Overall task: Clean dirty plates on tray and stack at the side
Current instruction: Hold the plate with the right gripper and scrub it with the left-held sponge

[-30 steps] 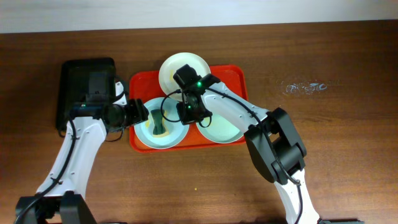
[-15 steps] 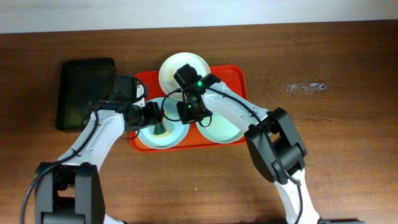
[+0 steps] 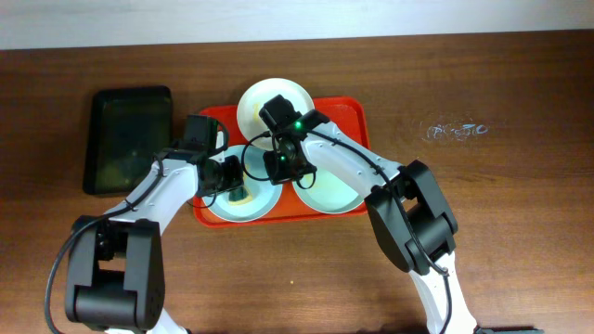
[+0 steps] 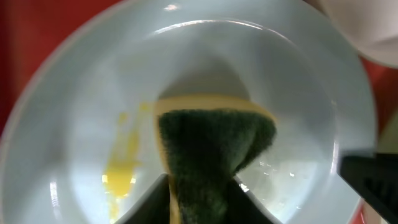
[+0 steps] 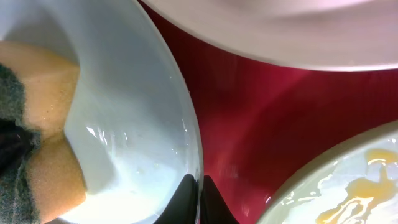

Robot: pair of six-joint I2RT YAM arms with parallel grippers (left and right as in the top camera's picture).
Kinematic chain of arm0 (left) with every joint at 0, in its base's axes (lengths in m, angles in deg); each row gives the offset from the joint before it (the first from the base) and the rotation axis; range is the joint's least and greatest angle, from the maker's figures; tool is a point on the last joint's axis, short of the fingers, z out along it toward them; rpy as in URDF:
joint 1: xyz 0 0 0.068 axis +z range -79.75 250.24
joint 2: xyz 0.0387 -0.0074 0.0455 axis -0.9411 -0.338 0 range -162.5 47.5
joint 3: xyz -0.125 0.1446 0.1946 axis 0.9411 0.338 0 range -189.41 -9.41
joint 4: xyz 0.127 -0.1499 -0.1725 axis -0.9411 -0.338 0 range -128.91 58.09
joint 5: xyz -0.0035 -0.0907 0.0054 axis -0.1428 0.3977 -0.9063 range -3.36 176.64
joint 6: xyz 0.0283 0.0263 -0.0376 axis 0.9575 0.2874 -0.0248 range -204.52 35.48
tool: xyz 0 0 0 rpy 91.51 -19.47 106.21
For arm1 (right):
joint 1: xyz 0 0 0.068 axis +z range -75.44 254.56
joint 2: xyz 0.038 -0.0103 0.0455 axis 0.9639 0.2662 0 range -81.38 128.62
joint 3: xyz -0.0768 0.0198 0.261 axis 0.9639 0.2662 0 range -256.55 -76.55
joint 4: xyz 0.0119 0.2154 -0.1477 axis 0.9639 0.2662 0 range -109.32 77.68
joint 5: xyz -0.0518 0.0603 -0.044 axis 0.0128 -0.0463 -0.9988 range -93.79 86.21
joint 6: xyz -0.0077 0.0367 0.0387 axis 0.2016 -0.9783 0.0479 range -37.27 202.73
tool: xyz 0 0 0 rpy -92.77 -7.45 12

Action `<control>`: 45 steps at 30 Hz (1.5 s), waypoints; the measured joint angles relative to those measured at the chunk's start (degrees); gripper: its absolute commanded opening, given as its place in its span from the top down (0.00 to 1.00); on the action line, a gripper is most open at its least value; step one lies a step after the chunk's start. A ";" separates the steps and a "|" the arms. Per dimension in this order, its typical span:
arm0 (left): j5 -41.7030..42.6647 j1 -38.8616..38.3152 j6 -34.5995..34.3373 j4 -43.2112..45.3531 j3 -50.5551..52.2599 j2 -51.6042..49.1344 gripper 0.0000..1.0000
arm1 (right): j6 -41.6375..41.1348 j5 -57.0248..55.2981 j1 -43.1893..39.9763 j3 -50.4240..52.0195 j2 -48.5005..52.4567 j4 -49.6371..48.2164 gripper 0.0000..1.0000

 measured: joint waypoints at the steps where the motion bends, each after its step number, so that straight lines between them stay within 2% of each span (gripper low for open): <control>1: -0.85 0.00 -0.42 -0.02 0.00 0.00 1.00 | 0.00 0.00 0.00 0.00 0.00 -0.02 0.96; 7: -9.27 0.00 -0.24 -3.87 -0.70 0.00 1.00 | 0.02 0.00 0.00 0.00 0.00 -0.20 0.96; 11: -12.98 0.07 -0.22 -11.50 -4.87 -0.09 1.00 | -0.02 0.00 0.00 0.00 0.00 -0.22 0.96; 13: -12.39 0.11 -0.24 -12.11 -8.15 -0.09 1.00 | 0.00 -0.02 0.00 0.00 0.00 -0.22 0.96; 17: -5.55 -0.09 -0.26 -9.92 -9.57 -0.44 1.00 | 0.02 0.00 0.00 0.00 0.00 -0.66 0.96; 22: -3.63 -1.11 -0.26 -7.37 -9.62 -7.04 1.00 | 0.00 -0.04 0.00 0.00 0.00 -0.66 0.96; 32: -21.29 -0.04 -0.22 -18.69 -12.57 -7.63 1.00 | 0.02 0.28 0.00 0.00 0.02 -1.14 0.96; 34: -22.77 -0.02 -0.24 -20.63 -14.97 -7.61 1.00 | 0.00 0.44 0.02 0.00 0.02 -1.07 0.96; 36: -20.74 0.24 -0.24 -19.61 -16.65 -6.99 1.00 | 0.00 0.39 0.02 0.00 0.02 -1.05 0.96; 39: -8.68 0.70 -0.26 -15.74 -17.11 -6.40 1.00 | 0.04 0.37 0.02 0.00 0.02 -1.07 0.96; 41: -3.74 0.52 -0.24 -13.62 -16.22 -6.40 1.00 | 0.04 0.35 0.02 0.00 0.02 -1.07 0.96; 43: -1.40 0.37 -0.26 -10.56 -12.94 -6.43 1.00 | 0.00 0.35 0.02 0.00 0.02 -1.05 0.96; 45: -2.64 0.37 -0.26 -10.34 -10.47 -6.43 1.00 | 0.00 0.35 0.02 0.00 0.02 -1.07 0.96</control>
